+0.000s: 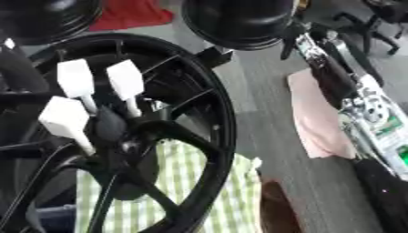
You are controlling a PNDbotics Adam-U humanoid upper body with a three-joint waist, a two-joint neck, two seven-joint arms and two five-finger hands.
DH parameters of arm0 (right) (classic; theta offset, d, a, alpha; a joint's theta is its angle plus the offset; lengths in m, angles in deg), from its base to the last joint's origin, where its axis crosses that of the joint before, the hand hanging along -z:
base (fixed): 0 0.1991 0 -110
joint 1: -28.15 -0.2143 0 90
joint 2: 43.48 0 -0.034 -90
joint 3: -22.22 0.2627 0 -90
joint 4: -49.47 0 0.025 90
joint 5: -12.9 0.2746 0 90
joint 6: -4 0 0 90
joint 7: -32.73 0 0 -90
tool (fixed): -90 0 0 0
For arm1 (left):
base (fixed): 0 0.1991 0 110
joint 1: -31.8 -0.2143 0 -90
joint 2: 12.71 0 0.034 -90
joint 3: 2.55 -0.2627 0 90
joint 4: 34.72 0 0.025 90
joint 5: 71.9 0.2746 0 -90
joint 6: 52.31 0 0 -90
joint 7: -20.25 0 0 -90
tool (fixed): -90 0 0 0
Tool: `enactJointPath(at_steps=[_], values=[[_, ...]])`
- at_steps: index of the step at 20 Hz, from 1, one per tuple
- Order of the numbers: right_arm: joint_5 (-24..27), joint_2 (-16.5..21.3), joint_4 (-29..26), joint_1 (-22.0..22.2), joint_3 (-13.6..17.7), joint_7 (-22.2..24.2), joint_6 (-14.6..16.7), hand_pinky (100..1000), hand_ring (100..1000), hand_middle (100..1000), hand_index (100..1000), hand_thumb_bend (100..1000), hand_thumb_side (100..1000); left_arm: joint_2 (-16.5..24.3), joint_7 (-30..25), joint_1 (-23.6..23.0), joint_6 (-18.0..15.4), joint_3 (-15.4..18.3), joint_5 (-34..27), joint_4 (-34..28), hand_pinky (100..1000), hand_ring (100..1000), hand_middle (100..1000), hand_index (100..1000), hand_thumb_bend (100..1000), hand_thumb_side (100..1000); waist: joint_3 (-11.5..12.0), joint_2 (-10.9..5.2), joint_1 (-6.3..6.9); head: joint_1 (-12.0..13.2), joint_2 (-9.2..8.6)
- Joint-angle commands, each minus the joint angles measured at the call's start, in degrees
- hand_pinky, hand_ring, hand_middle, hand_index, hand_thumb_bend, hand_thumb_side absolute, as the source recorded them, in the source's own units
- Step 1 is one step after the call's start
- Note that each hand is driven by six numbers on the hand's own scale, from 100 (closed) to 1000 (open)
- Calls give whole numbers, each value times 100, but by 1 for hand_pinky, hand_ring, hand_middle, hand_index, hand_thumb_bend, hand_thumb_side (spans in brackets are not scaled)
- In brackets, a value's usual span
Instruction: Pull the pin out of the wheel hub.
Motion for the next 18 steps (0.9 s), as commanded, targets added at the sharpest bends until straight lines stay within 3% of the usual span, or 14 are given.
enactJointPath(at_steps=[1,6,9,18], values=[[22,153,-89,-78,29,40,1,956,910,395,652,100,682,36,6,87,140,20,102,-54,821,736,753,845,490,522,-23,-74,-10,23,-69],[2,129,-89,-121,15,68,-6,957,910,394,652,100,678,37,89,26,286,8,166,-54,825,738,749,832,455,494,-74,15,-12,37,-98],[-13,113,-89,-149,4,88,-8,958,910,393,651,100,690,42,115,-25,320,13,234,-33,828,745,746,832,486,508,-112,75,-6,54,-120],[-54,65,-89,-206,-10,129,-18,959,911,393,652,100,697,40,97,-128,196,-6,466,141,828,752,751,828,479,488,-157,210,-2,84,-143]])
